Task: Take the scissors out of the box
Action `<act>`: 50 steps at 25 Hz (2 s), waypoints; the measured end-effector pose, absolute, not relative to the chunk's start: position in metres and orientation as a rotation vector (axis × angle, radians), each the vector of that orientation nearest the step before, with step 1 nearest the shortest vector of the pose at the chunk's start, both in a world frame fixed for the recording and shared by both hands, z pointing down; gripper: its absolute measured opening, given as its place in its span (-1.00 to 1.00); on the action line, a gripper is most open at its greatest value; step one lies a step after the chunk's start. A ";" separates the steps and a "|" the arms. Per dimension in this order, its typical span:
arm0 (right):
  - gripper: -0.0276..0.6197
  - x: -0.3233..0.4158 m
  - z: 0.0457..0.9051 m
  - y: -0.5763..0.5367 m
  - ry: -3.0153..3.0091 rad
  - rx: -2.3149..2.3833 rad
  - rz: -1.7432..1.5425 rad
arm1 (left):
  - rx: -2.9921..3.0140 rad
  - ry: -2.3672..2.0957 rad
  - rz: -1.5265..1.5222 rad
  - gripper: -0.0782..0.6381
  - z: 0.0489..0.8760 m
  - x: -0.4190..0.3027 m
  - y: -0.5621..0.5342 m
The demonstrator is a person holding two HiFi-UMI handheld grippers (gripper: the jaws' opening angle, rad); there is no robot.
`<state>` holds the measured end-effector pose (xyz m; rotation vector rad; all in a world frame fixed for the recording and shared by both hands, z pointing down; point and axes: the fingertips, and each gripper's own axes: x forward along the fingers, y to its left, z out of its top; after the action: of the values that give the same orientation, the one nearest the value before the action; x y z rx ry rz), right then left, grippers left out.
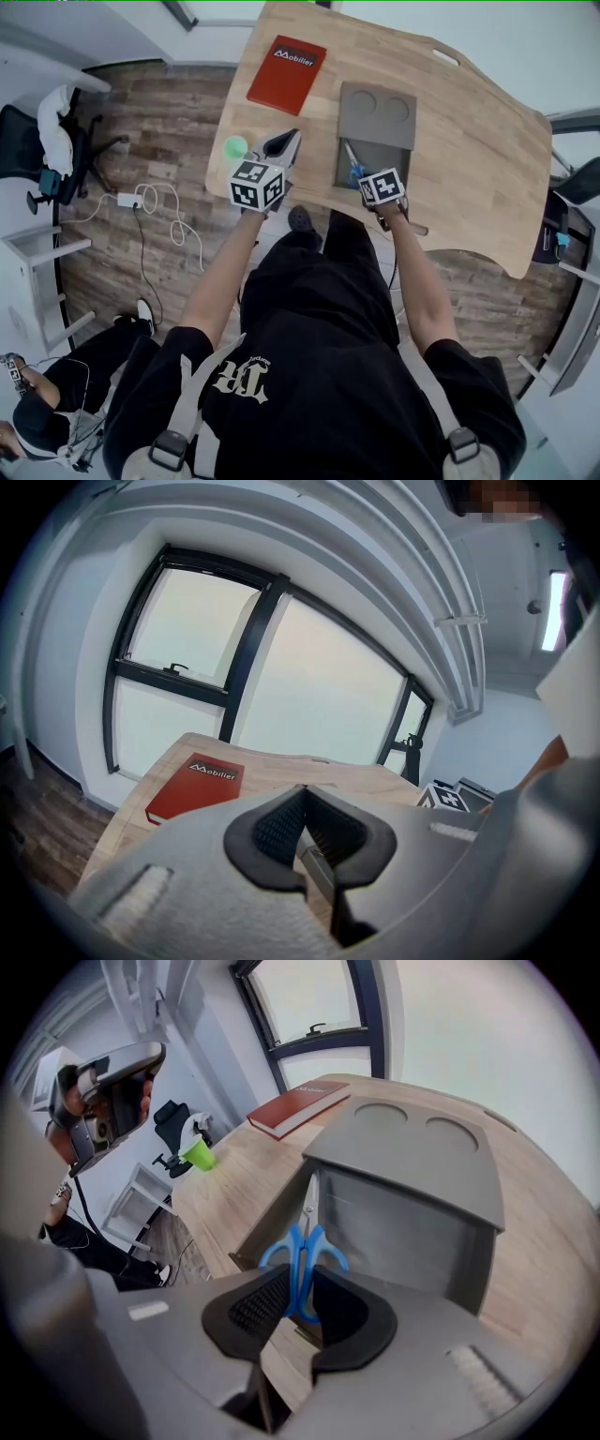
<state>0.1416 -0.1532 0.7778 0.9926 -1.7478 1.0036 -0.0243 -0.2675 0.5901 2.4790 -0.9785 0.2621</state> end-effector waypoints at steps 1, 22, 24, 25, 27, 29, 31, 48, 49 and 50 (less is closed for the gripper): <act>-0.65 0.141 0.777 -0.151 -1.749 0.996 1.006 | 2.483 -0.975 0.261 -0.78 0.589 -0.024 -0.266; -0.65 0.120 0.703 -0.205 -1.916 1.152 0.903 | 2.544 -1.026 0.197 -0.78 0.550 -0.046 -0.279; -0.65 0.116 0.690 -0.217 -1.944 1.181 0.881 | 2.551 -1.037 0.185 -0.78 0.543 -0.049 -0.284; -0.65 0.114 0.682 -0.222 -1.959 1.196 0.869 | 2.552 -1.042 0.180 -0.78 0.541 -0.050 -0.286; -0.65 0.111 0.667 -0.233 -1.986 1.225 0.849 | 2.550 -1.054 0.168 -0.78 0.536 -0.052 -0.289; -0.65 0.107 0.654 -0.243 -2.020 1.248 0.834 | 2.551 -1.063 0.154 -0.78 0.531 -0.054 -0.294; -0.65 0.101 0.638 -0.255 -2.060 1.271 0.816 | 2.556 -1.073 0.139 -0.78 0.524 -0.056 -0.298; -0.65 0.080 0.514 -0.310 -2.255 1.484 0.629 | 2.611 -1.169 0.075 -0.78 0.447 -0.060 -0.329; -0.65 0.080 0.509 -0.310 -2.261 1.495 0.620 | 2.616 -1.171 0.079 -0.78 0.442 -0.060 -0.329; -0.65 0.079 0.505 -0.310 -2.267 1.506 0.611 | 2.618 -1.176 0.082 -0.78 0.438 -0.061 -0.328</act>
<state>0.0794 -0.3101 0.5050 1.5061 -2.2669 0.6113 -0.0606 -0.3282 0.4383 2.6182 -1.1760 0.0820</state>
